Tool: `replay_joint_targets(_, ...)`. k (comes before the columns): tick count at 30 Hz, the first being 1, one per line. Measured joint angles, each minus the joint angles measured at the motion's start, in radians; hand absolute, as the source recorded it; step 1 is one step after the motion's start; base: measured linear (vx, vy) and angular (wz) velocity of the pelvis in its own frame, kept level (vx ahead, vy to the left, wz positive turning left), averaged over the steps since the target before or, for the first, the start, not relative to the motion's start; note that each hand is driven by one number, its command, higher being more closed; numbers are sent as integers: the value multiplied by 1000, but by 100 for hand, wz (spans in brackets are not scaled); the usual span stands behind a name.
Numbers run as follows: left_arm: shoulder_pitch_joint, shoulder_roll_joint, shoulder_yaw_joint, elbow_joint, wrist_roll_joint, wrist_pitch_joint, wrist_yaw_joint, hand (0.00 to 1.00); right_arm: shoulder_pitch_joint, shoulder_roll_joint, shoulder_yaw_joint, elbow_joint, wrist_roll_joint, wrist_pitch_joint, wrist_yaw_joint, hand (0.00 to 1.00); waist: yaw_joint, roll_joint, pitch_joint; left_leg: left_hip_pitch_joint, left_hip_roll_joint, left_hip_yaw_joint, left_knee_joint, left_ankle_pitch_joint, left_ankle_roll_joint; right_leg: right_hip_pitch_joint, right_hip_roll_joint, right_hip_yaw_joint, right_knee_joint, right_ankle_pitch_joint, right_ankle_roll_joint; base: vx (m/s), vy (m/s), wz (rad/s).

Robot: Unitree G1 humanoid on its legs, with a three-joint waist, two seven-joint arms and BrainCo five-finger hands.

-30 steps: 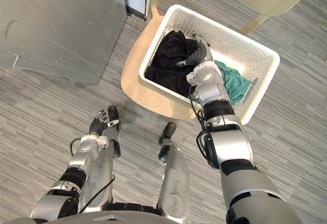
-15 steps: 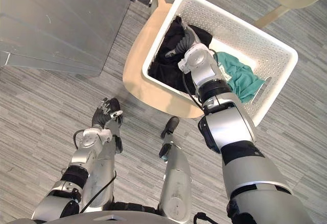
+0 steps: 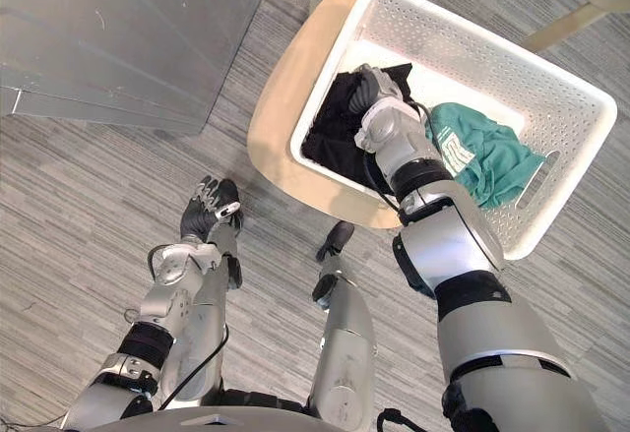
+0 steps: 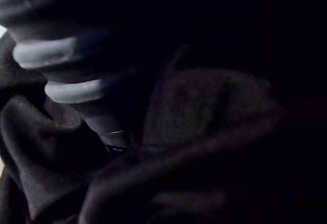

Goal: Pick up the laundry basket with both hands and put the clothes into the washing machine.

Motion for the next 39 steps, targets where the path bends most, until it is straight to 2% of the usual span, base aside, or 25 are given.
replay_joint_targets(3, -1, -11, 25, -1, 0, -2, 8, 0, 84, 21, -113, -87, 31, -13, -66, 100, 1, 0, 0, 0, 1, 17, 17, 0, 0, 5, -2, 3, 2, -1, 0, 64, -33, 0)
replay_joint_targets(5, 2, -11, 38, -22, 3, -16, 41, 0, 199, 55, -230, -202, 80, -40, -139, 100, -1, 0, 0, 0, 5, 32, 33, -1, -1, 6, -3, 8, 10, -4, 0, 36, -41, -5)
replay_joint_targets(8, 4, -9, 57, -59, 3, -50, 77, 0, 289, 93, -336, -283, 127, -59, -180, 100, -3, 0, 0, -1, 16, 38, 58, -14, 9, 5, 1, 12, 28, -12, -8, -2, -59, -6)
replay_joint_targets(11, 6, -8, 68, -94, 2, -80, 110, 0, 360, 120, -450, -377, 196, -74, -217, 100, -2, 0, 0, -2, 27, 39, 87, -38, 3, 3, 1, 14, 60, -26, -11, -27, -74, -1)
replay_joint_targets(14, 8, -9, 71, -149, 2, -87, 135, 0, 423, 156, -540, -566, 234, -86, -261, 100, -5, 0, 0, -12, 34, 42, 101, -47, 11, -7, 4, 20, 66, -26, -12, -38, -92, -5)
replay_joint_targets(18, -21, -33, 110, -253, 41, -87, 225, 0, 477, 257, -631, -822, 283, -113, -382, 100, -9, -1, 0, -40, 44, 42, 146, -50, 22, -23, 5, 20, 81, -23, -13, -2, -79, -4)
replay_joint_targets(22, -25, -55, 107, -350, 83, -86, 269, 0, 528, 322, -660, -976, 306, -137, -411, 100, -13, -1, 0, -35, 48, 38, 172, -58, 28, -6, 3, 17, 89, -25, -14, 35, -95, 3)
replay_joint_targets(27, 5, -64, 78, -449, 164, -73, 272, 0, 645, 389, -681, -1149, 372, -180, -423, 100, -18, -2, 1, 0, 46, 34, 199, -90, 24, 32, -8, 14, 119, -49, -12, 18, -80, 6)
replay_joint_targets(32, 62, -48, 25, -558, 327, -69, 274, 0, 764, 428, -673, -1297, 374, -217, -425, 100, -30, -3, 0, 52, 51, 38, 202, -104, 19, 83, -6, 15, 115, -62, -9, 13, -66, 1)
replay_joint_targets(34, 78, -43, -15, -577, 359, -66, 275, 0, 827, 437, -648, -1349, 378, -225, -421, 100, -33, -8, -2, 78, 56, 39, 205, -107, 13, 114, 1, 14, 108, -59, -8, 58, -66, -2)
replay_joint_targets(37, 105, -27, -72, -588, 380, -65, 257, 0, 913, 457, -619, -1377, 381, -237, -396, 100, -43, -28, -14, 136, 58, 43, 207, -115, 6, 174, 5, 16, 97, -62, -5, 84, -47, -1)
replay_joint_targets(39, 124, 15, -137, -581, 441, -66, 234, 0, 974, 475, -597, -1377, 385, -239, -360, 100, -61, -69, -60, 172, 55, 46, 197, -128, -3, 210, 13, 22, 76, -64, -2, 85, -27, -4)
